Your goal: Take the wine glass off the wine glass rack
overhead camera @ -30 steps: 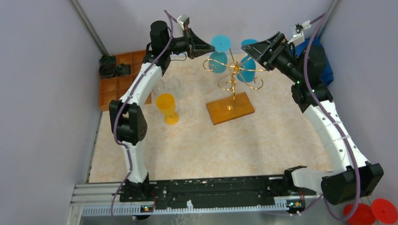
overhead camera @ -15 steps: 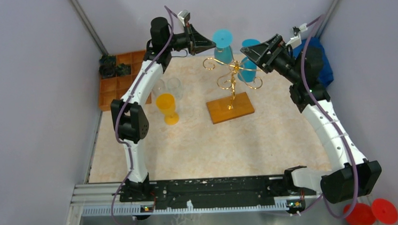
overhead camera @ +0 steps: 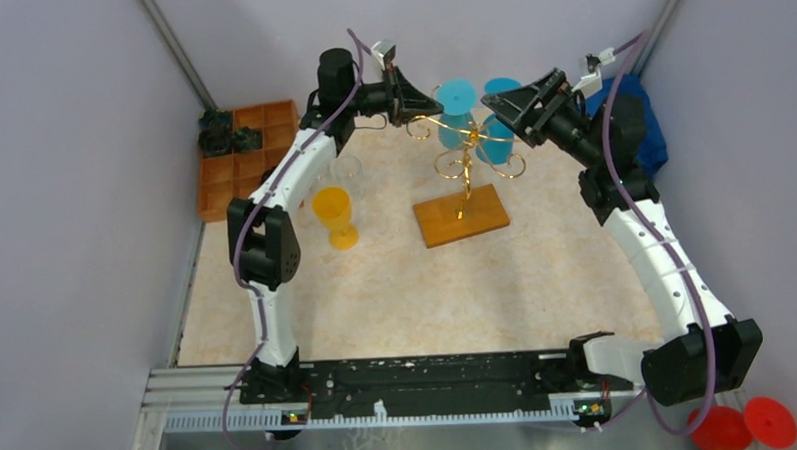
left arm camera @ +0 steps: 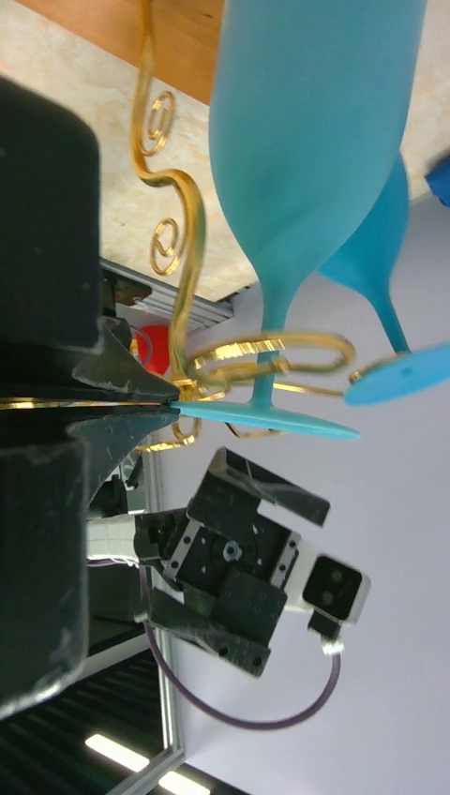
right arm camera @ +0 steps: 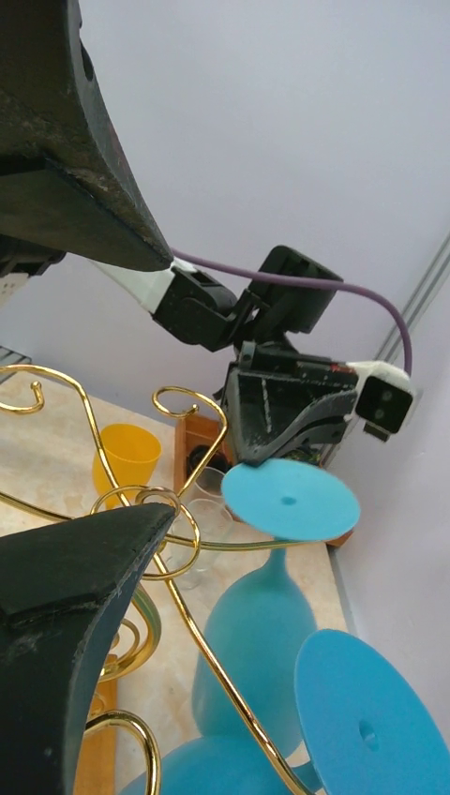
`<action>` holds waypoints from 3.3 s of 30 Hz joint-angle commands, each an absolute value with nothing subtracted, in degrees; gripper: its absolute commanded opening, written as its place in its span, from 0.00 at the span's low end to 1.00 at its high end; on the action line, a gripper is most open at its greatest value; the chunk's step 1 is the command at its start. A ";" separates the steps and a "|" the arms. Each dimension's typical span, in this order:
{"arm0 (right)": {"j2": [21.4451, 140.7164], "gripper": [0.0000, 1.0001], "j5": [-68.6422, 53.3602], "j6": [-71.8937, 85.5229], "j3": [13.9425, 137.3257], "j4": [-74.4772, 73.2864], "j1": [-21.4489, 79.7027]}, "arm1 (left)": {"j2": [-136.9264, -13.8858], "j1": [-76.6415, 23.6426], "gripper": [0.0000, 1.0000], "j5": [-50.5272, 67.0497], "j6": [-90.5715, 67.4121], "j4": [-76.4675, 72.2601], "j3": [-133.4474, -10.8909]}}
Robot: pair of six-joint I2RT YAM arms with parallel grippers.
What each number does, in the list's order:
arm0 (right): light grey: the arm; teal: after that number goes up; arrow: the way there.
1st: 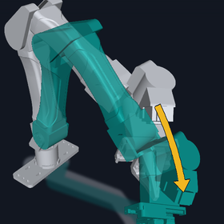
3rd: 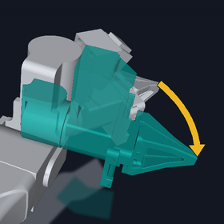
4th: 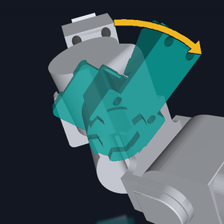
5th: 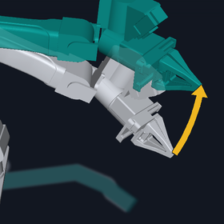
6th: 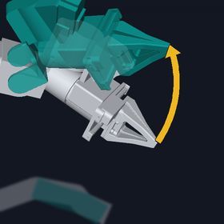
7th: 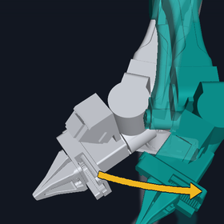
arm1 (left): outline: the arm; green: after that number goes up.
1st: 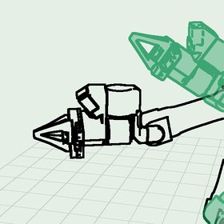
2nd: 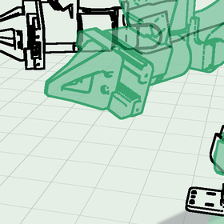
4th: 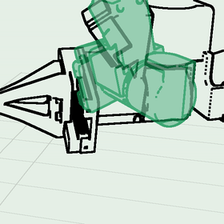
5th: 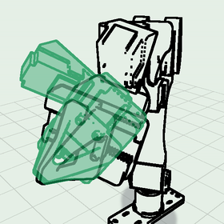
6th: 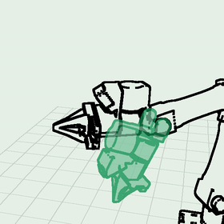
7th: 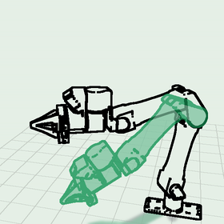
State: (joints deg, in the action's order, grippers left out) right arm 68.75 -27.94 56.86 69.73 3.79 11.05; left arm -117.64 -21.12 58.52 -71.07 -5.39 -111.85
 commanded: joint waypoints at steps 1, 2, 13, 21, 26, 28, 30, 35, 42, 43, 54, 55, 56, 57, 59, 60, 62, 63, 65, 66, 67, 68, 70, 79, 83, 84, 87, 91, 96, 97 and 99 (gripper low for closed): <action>68.29 0.92 -28.83 57.35 69.88 6.64 10.52 | -111.33 -21.46 0.00 57.59 -69.41 -6.59 -105.33; 68.29 0.92 -28.83 57.31 69.92 6.59 10.53 | -110.01 -21.46 0.00 57.36 -69.10 -6.93 -103.61; 68.55 0.92 -30.12 59.89 68.59 9.14 10.55 | -101.41 -19.47 0.00 55.88 -65.18 -5.01 -96.50; 68.61 0.92 -30.49 59.90 69.03 8.57 10.55 | -97.89 -12.31 0.00 56.30 -64.58 -5.02 -92.30; 68.90 0.91 -30.65 60.00 68.75 8.91 10.55 | -96.08 -7.88 0.00 56.83 -63.58 -4.62 -90.11; 68.95 0.91 -30.67 59.78 68.37 9.13 10.53 | -95.69 -6.96 0.00 57.46 -64.32 -6.65 -89.69; 68.86 0.91 -30.61 58.94 68.24 8.98 10.55 | -94.95 -6.00 0.00 58.18 -66.42 -11.06 -89.38; 68.41 0.92 -29.26 53.72 69.25 6.26 10.54 | -91.39 -3.34 0.00 60.79 -74.75 -29.46 -89.33; 67.21 0.94 -33.99 50.32 70.06 9.50 6.94 | -89.05 -3.16 0.00 65.42 -95.91 -61.17 -86.43; 66.97 0.95 -35.31 50.28 69.95 11.01 6.20 | -89.33 -3.16 0.00 65.50 -101.30 -68.06 -86.26; 77.47 0.95 -56.92 79.85 69.56 69.12 2.90 | -88.37 -6.55 0.00 63.82 -121.63 -102.74 -82.59; 79.86 0.94 -57.33 85.83 70.48 77.45 2.89 | -88.28 -8.23 0.00 64.56 -120.70 -102.71 -83.26; 82.56 0.93 -57.60 91.47 71.81 83.28 2.83 | -88.29 -10.12 0.00 65.04 -119.72 -102.70 -84.33; 85.05 0.91 -57.72 96.16 73.61 88.58 2.83 | -88.45 -12.54 0.00 65.40 -119.01 -102.66 -85.94; 90.07 0.88 -57.50 105.29 77.05 98.11 2.89 | -88.97 -17.06 0.00 65.91 -117.84 -102.60 -89.36; 91.45 0.87 -57.75 107.37 78.21 98.57 2.97 | -89.06 -18.93 0.00 65.93 -117.28 -102.64 -90.71; 91.65 0.88 -57.78 106.62 78.32 98.54 2.98 | -88.76 -20.85 0.00 65.38 -116.39 -102.65 -91.83; 91.33 0.89 -57.79 106.30 78.21 98.58 2.99 | -88.58 -21.21 0.00 65.04 -116.23 -102.59 -91.95; 90.77 0.89 -57.56 106.43 77.60 98.65 2.99 | -88.39 -21.32 0.00 64.25 -116.19 -102.64 -91.57; 90.45 0.89 -57.30 106.48 77.23 98.66 2.99 | -88.38 -21.31 0.00 64.11 -116.19 -102.63 -91.46; 90.11 0.89 -57.11 106.61 76.84 98.66 2.99 | -88.27 -21.37 0.00 64.16 -116.03 -102.65 -91.30; 89.57 0.89 -56.87 106.80 76.40 98.63 2.99 | -88.25 -21.41 0.00 64.09 -115.83 -102.63 -91.06; 88.36 0.89 -56.61 106.93 75.66 98.65 3.03 | -88.32 -21.50 0.00 64.00 -115.59 -102.65 -90.84; 84.87 0.89 -57.10 108.67 75.40 98.68 7.59 | -90.65 -21.54 0.00 63.35 -115.75 -102.31 -93.42; 84.70 0.89 -57.24 109.75 76.25 98.68 10.84 | -91.32 -21.58 0.00 63.33 -115.49 -102.25 -93.77; 84.66 0.88 -57.02 109.88 76.44 98.65 11.61 | -91.53 -21.62 0.00 63.31 -115.49 -102.37 -93.86; 84.43 0.86 -55.47 109.86 76.91 98.61 12.68 | -92.06 -21.57 0.00 63.26 -115.57 -102.42 -93.83; 83.78 0.81 -54.24 109.76 78.67 98.70 13.92 | -92.27 -21.60 0.00 63.68 -115.04 -102.61 -92.43; 83.13 0.64 -52.31 109.82 79.50 98.62 14.58 | -92.18 -21.51 0.00 64.90 -113.64 -102.59 -89.82; 82.89 0.61 -52.18 109.92 79.71 98.69 14.59 | -92.14 -21.49 0.00 64.93 -113.38 -102.46 -89.30; 82.57 0.51 -51.84 110.17 79.87 98.65 14.56 | -92.36 -21.51 0.00 64.95 -113.12 -102.50 -88.59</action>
State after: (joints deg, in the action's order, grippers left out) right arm 85.80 -54.37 109.67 76.99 84.88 13.89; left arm -92.03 -21.50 64.58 -115.37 -85.27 -90.11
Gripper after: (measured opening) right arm 0.587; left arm 0.005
